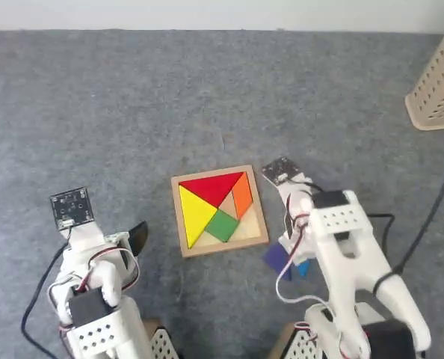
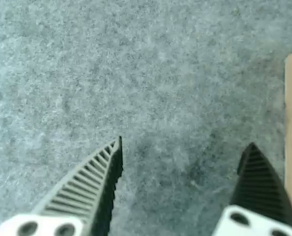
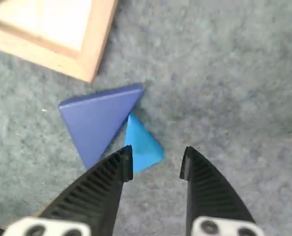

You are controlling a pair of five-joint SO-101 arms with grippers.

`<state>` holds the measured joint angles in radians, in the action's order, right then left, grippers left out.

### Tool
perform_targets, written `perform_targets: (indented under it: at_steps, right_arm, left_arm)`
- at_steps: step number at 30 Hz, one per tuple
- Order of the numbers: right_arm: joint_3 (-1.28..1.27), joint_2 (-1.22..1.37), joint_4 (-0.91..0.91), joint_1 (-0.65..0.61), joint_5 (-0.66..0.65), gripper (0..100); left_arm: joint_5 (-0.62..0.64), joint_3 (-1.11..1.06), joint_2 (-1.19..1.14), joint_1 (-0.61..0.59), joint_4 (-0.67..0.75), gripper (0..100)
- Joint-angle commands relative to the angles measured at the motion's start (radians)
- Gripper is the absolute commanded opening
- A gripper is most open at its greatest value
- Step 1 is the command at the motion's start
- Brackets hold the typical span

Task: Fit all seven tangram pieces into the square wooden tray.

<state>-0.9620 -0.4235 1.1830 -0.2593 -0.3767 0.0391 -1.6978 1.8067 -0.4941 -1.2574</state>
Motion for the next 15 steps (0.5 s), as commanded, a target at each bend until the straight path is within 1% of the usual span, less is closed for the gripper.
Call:
perform_targets:
  at_steps: [1,4,11,15]
  right_arm:
    - [-0.034,-0.094,-0.025,0.004,0.008,16.9]
    - [-0.034,-0.081,-0.024,-0.002,0.006,17.0]
    - [-0.035,0.024,-0.051,-0.119,0.017,17.0]
    - [-0.035,0.107,-0.096,-0.085,0.037,17.0]
  left_arm:
    - [-0.002,0.013,0.014,-0.005,-0.006,35]
    - [-0.002,0.013,0.014,-0.005,-0.006,35]
    - [-0.002,0.013,0.014,-0.005,-0.006,35]
    - [-0.002,0.013,0.014,-0.005,-0.006,35]
